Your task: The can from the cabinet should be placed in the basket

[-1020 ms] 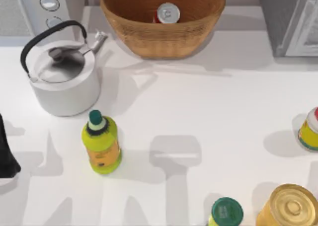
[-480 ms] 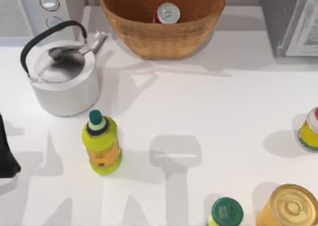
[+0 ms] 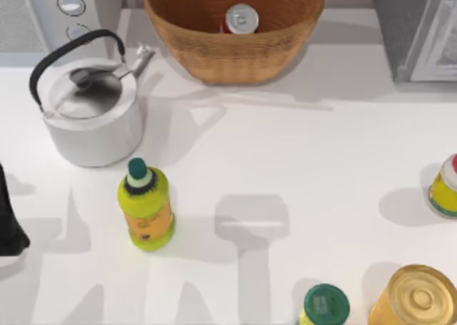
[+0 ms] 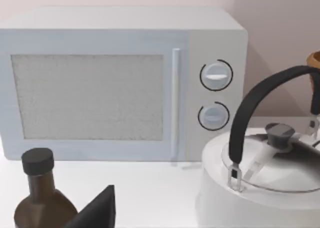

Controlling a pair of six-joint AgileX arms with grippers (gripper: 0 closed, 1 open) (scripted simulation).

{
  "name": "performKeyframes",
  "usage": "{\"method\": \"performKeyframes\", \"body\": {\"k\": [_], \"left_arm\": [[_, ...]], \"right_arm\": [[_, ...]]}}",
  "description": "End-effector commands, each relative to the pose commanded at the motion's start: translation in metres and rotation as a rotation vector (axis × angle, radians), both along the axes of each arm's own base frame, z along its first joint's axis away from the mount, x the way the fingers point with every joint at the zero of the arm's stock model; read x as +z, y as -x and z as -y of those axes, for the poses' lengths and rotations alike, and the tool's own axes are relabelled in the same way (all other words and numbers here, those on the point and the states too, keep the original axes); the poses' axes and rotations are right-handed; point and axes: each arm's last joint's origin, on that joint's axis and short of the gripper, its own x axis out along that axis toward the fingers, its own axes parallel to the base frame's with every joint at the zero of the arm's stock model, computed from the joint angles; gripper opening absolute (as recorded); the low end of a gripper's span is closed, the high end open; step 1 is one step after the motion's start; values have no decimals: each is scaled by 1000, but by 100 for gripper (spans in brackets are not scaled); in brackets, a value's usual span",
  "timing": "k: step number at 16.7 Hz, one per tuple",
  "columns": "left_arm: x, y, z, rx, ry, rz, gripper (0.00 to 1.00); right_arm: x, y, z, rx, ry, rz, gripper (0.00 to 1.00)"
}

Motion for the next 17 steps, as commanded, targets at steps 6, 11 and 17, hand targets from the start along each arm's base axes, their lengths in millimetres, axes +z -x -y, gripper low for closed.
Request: {"method": "performKeyframes", "body": {"k": [6, 11, 17], "left_arm": [[0, 0, 0, 0, 0, 0, 100], [0, 0, 0, 0, 0, 0, 100], [0, 0, 0, 0, 0, 0, 100]], "right_arm": [[95, -19, 43, -3, -6, -4, 100], [197, -18, 38, -4, -19, -11, 100], [295, 6, -13, -5, -19, -11, 100]]}}
